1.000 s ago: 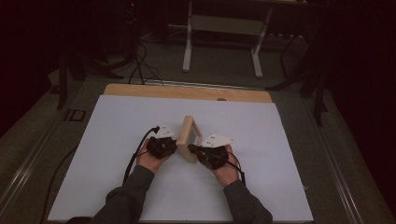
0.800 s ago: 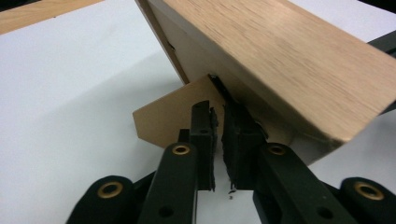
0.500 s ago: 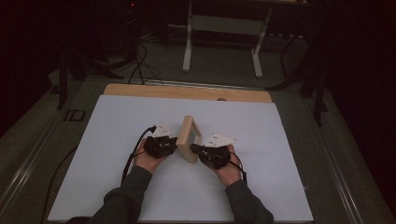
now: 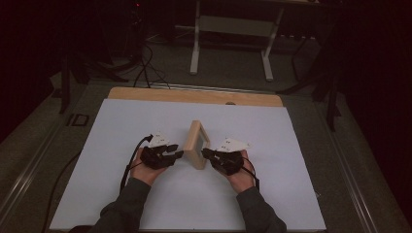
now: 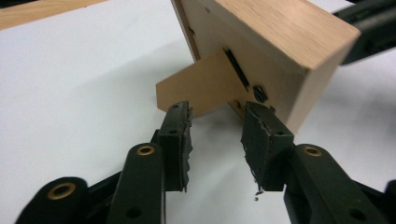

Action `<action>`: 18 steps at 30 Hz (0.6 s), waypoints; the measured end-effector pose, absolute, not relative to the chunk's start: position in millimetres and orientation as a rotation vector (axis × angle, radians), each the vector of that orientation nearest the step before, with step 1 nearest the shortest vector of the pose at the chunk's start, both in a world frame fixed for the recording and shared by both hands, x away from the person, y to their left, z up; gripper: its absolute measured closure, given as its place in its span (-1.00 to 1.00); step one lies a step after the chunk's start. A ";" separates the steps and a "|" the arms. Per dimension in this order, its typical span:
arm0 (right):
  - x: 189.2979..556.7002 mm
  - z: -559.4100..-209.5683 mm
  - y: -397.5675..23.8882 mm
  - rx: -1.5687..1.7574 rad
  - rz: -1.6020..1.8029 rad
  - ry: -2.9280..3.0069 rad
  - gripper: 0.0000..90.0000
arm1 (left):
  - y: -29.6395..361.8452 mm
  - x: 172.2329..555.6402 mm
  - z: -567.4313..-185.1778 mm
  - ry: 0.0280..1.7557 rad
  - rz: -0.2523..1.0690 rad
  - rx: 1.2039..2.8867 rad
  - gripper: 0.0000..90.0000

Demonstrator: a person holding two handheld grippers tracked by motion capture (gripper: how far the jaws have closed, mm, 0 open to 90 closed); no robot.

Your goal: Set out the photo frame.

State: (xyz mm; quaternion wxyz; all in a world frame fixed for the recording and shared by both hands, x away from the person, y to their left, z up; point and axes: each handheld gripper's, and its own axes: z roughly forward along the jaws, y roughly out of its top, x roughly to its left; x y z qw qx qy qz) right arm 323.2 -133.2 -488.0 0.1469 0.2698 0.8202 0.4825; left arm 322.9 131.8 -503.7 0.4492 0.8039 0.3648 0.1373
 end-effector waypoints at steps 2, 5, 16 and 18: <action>323.7 -487.7 -135.3 0.783 1.386 2.356 0.85 | 134.0 319.8 -504.0 0.902 0.322 1.992 0.32; 324.8 -487.7 -139.2 0.798 1.385 2.347 0.83 | 136.1 313.9 -503.5 0.902 0.306 1.985 0.19; 326.7 -489.3 -142.8 0.817 1.380 2.345 0.76 | 125.7 306.3 -496.9 0.876 0.295 1.978 -0.15; 327.6 -490.3 -142.8 0.824 1.376 2.346 0.73 | 122.4 307.2 -494.4 0.882 0.302 1.965 -0.23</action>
